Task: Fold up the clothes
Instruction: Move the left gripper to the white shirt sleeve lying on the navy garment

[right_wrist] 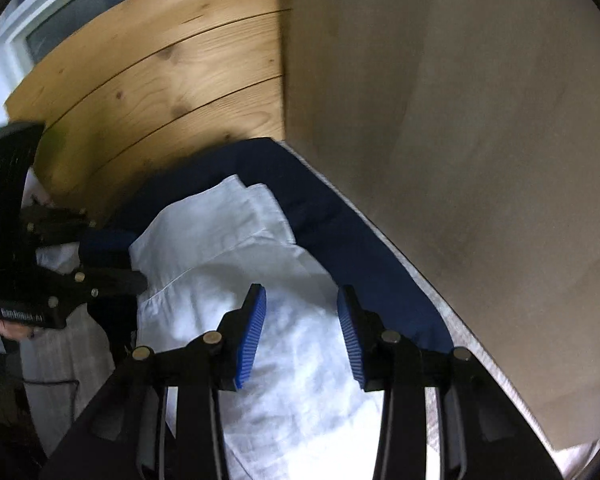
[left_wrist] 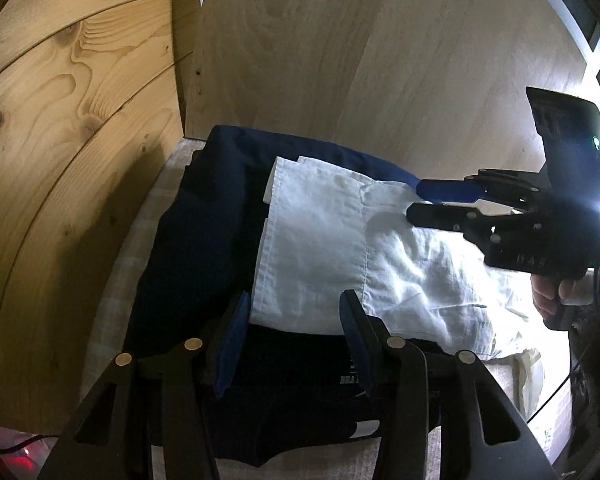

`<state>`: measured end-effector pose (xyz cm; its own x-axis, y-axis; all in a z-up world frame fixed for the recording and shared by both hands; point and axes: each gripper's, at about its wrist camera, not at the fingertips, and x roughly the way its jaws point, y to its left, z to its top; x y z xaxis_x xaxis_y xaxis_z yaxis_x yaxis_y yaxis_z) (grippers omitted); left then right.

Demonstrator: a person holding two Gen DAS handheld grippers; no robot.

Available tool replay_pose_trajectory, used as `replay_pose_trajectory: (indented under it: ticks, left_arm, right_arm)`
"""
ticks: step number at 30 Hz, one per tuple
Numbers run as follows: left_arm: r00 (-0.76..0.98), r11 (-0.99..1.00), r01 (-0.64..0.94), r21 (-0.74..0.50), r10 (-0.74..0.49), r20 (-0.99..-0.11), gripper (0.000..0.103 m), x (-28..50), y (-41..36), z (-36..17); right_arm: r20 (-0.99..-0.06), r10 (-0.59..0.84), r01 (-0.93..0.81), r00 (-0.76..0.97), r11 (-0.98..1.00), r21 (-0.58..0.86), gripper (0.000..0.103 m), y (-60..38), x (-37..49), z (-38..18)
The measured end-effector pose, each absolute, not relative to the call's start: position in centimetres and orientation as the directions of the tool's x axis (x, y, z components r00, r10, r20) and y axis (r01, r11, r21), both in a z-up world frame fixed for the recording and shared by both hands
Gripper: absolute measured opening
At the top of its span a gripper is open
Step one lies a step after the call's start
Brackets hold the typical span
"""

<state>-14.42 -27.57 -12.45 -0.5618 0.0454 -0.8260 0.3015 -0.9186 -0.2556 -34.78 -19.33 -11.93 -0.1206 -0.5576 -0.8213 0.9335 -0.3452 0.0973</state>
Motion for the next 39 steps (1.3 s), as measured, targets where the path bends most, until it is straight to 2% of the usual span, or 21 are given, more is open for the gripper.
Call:
replay_pose_trajectory:
  ticks: [6, 9, 10, 13, 20, 37, 38, 39]
  left_arm:
    - [-0.557, -0.926, 0.291, -0.24, 0.04, -0.829, 0.043, -14.6, -27.2, -12.2]
    - [-0.556, -0.931, 0.282, -0.231, 0.037, -0.831, 0.043, -14.7, -27.0, -12.1]
    - [-0.555, -0.933, 0.279, -0.229, 0.038, -0.831, 0.043, -14.7, -26.9, -12.1]
    - [-0.556, -0.936, 0.274, -0.223, 0.035, -0.83, 0.043, -14.8, -26.6, -11.8]
    - [-0.571, -0.942, 0.257, -0.218, 0.034, -0.82, 0.043, -14.9, -26.5, -11.1]
    - [-0.597, -0.874, 0.293, -0.387, 0.149, -0.788, 0.044, -18.5, -27.8, -13.3]
    - [-0.608, -0.874, 0.283, -0.395, 0.155, -0.779, 0.039, -18.7, -27.7, -13.3]
    - [-0.618, -0.874, 0.272, -0.402, 0.161, -0.769, 0.029, -18.9, -27.7, -13.3]
  right_arm:
    - [-0.829, -0.548, 0.955, -0.114, -0.291, 0.061, 0.035, -20.4, -34.0, -12.2]
    - [-0.83, -0.541, 0.96, -0.133, -0.278, 0.028, 0.02, -20.3, -34.0, -12.2]
    - [-0.83, -0.541, 0.961, -0.138, -0.275, 0.019, 0.007, -20.2, -34.0, -12.1]
    - [-0.827, -0.543, 0.961, -0.144, -0.277, 0.015, 0.004, -20.2, -34.0, -11.9]
    - [-0.824, -0.541, 0.948, -0.166, -0.317, 0.017, 0.003, -19.7, -34.6, -11.9]
    - [-0.844, -0.506, 0.924, -0.177, -0.38, 0.035, 0.005, -19.7, -35.3, -12.6]
    - [-0.841, -0.513, 0.919, -0.173, -0.391, 0.05, 0.006, -19.4, -35.5, -12.3]
    - [-0.836, -0.521, 0.913, -0.17, -0.403, 0.066, 0.006, -19.0, -35.6, -11.9]
